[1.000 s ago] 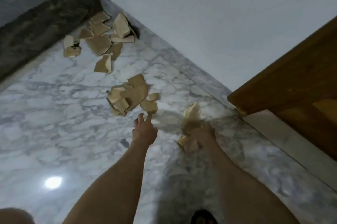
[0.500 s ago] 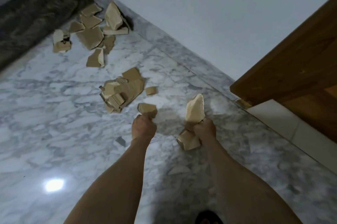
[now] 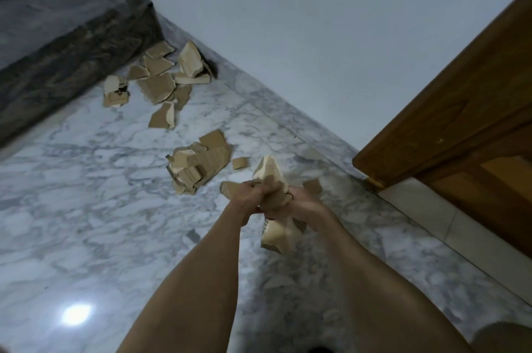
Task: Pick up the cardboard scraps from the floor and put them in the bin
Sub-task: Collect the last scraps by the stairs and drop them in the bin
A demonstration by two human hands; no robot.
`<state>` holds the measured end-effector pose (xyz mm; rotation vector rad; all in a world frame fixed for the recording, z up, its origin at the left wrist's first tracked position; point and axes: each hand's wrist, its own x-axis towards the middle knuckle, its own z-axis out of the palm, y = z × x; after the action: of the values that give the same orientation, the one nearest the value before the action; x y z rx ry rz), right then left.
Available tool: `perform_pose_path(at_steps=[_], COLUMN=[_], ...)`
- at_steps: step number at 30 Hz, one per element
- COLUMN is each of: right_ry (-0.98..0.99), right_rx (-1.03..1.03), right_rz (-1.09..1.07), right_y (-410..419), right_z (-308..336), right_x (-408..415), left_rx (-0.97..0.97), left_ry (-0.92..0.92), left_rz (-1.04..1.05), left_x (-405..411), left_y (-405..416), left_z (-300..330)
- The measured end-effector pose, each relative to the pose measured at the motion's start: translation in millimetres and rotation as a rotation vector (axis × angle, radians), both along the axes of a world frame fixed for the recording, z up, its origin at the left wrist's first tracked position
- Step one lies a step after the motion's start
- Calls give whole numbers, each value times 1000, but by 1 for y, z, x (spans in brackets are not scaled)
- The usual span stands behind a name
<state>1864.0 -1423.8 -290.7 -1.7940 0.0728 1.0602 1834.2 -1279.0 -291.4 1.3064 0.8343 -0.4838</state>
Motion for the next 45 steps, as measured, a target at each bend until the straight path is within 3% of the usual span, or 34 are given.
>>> perform_pose_path(at_steps=[5,7,10,15,19,22,26,32,34,37,39,42,45], right_ry=[-15,-124,-248,-311,-384,-426,-337,-167,-121,-123,-210,-462,-548], right_rx=[-69,-165,-330,-513,-619,-695,-697,-294,-190,-184,-310,-532,-621], right_rz=[25,-148,-294,-59,8,-3,-35,-287,-254,-23,174,288,314], right_y=[-6,-20,-36,-41,-40,-36,-34,-10,8,35,49,60,66], right_z=[0,-9,-31,-57,-67,-65,-62,-49,-43,-45,-57,-74,-79], right_x=[4,15,40,53,49,50,54,48,46,37,26,10,10], left_rx=[119,251,606,904,1073,1094,1086,690,736,873,983,1140,1039], left_ry=[-78,-56,-1,43,28,14,-32,-53,-58,-64,21,206,235], left_rz=[144,-14,-418,-763,-764,-738,-665,-352,-243,-30,-64,-338,-376], left_x=[-3,-4,1,10,10,8,2,-12,-8,11,26,35,34], left_y=[32,44,50,37,32,30,27,41,61,96,116,131,134], left_z=[-16,-26,-43,-54,-67,-71,-69,-47,-40,-36,-38,-51,-61])
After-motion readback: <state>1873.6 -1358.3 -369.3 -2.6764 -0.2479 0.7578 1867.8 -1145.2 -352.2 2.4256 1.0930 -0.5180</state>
